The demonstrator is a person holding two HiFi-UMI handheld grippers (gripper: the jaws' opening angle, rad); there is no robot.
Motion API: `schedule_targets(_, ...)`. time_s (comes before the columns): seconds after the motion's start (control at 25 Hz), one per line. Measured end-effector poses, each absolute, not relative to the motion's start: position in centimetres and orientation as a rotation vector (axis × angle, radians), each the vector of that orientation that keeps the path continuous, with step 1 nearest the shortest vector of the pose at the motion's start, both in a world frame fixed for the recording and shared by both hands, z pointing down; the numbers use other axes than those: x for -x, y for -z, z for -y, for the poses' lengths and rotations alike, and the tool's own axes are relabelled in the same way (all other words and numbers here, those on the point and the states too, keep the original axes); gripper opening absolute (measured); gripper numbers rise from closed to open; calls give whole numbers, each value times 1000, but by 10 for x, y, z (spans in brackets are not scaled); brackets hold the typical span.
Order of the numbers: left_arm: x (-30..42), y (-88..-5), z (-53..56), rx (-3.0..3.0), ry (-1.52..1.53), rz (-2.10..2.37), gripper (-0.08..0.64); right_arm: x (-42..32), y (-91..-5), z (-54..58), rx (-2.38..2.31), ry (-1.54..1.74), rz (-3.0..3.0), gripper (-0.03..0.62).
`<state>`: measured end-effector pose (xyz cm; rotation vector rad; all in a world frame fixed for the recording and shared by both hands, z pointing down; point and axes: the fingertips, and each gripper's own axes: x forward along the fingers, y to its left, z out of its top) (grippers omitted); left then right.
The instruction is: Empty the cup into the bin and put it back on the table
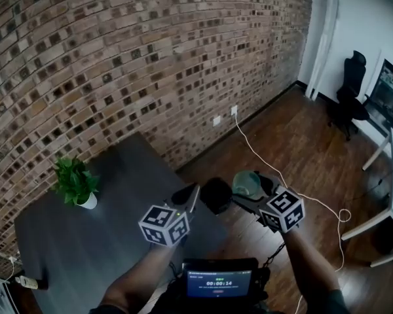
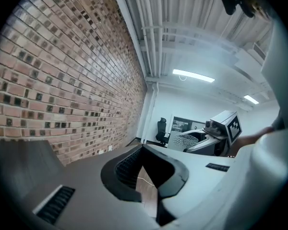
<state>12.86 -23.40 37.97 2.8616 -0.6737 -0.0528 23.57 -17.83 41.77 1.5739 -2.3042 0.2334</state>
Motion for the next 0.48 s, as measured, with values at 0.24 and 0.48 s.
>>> schedule_targets(0.24, -147, -394, 271, -2843, 34, 631, 2, -259, -413, 220, -1594, -270, 2289, 385)
schedule_targets(0.48, -153, -411, 306, -2792, 14, 749, 2, -277, -416, 247, -1567, -314, 2323, 385)
